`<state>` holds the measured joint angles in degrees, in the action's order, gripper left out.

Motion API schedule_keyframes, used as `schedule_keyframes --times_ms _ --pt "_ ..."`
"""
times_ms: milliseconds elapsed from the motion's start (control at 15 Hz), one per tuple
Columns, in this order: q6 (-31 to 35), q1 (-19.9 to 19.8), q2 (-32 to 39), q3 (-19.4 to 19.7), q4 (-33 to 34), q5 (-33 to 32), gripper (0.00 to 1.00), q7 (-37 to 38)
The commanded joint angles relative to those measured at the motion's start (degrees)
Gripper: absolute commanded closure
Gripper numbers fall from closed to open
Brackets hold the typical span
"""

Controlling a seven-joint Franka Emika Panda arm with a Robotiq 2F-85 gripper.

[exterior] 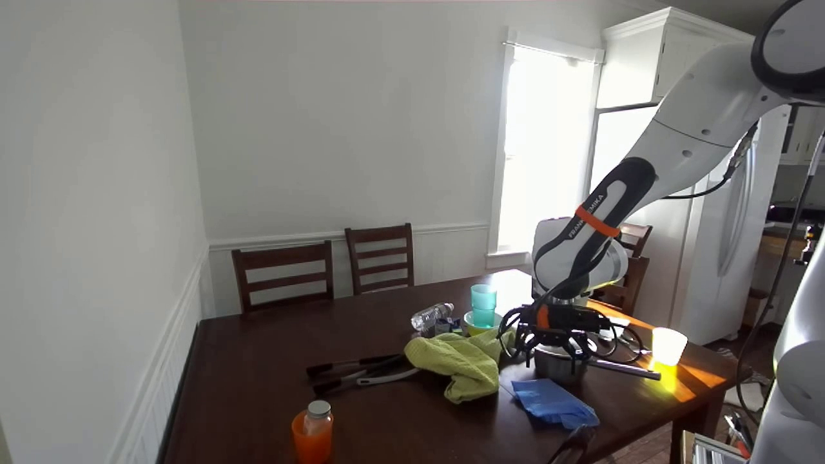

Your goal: Put the blue towel on top of the silver lid then use the towel to put the lid on the table.

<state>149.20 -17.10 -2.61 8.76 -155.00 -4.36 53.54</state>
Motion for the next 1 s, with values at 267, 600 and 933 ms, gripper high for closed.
schedule_keyframes --times_ms 267,600,933 --pt "8.99 1.43 10.64 5.23 1.21 -0.14 0.00 2.54" --pt "12.77 3.39 15.06 7.32 1.69 2.76 0.00 0.63" --pt "15.09 5.27 17.91 7.41 2.23 6.88 0.00 -1.20"
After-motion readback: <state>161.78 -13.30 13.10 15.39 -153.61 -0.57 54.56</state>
